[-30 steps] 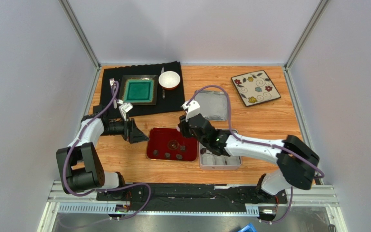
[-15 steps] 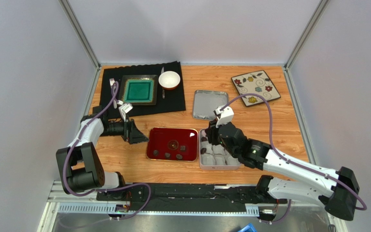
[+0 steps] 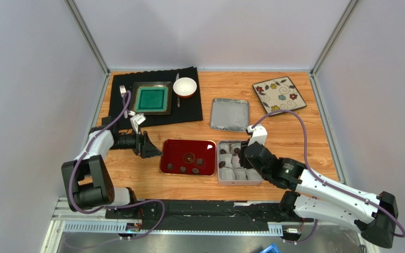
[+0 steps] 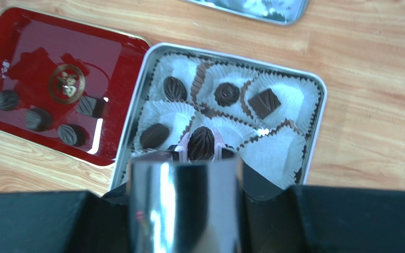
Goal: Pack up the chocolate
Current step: Place the fake chocolate in the packing box.
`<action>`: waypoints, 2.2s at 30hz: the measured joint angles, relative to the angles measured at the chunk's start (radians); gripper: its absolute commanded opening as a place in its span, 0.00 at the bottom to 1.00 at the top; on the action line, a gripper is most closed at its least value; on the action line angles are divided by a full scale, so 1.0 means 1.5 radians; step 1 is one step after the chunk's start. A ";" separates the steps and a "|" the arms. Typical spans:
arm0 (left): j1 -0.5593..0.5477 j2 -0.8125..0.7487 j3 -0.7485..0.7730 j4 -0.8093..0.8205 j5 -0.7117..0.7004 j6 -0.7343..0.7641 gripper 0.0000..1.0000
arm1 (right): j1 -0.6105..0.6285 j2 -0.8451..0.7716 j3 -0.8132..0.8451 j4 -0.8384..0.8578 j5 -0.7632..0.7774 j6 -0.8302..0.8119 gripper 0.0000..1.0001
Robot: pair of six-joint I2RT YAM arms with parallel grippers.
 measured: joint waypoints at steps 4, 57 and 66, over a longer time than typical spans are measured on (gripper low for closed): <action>0.000 0.000 -0.012 0.011 -0.016 -0.008 0.99 | 0.000 0.006 -0.020 -0.014 0.000 0.020 0.05; 0.000 -0.002 -0.013 -0.025 -0.022 0.016 0.99 | 0.000 0.025 -0.050 0.061 0.023 0.015 0.42; 0.000 -0.004 -0.009 -0.034 -0.022 0.023 0.99 | 0.000 0.013 -0.050 0.061 0.024 0.015 0.45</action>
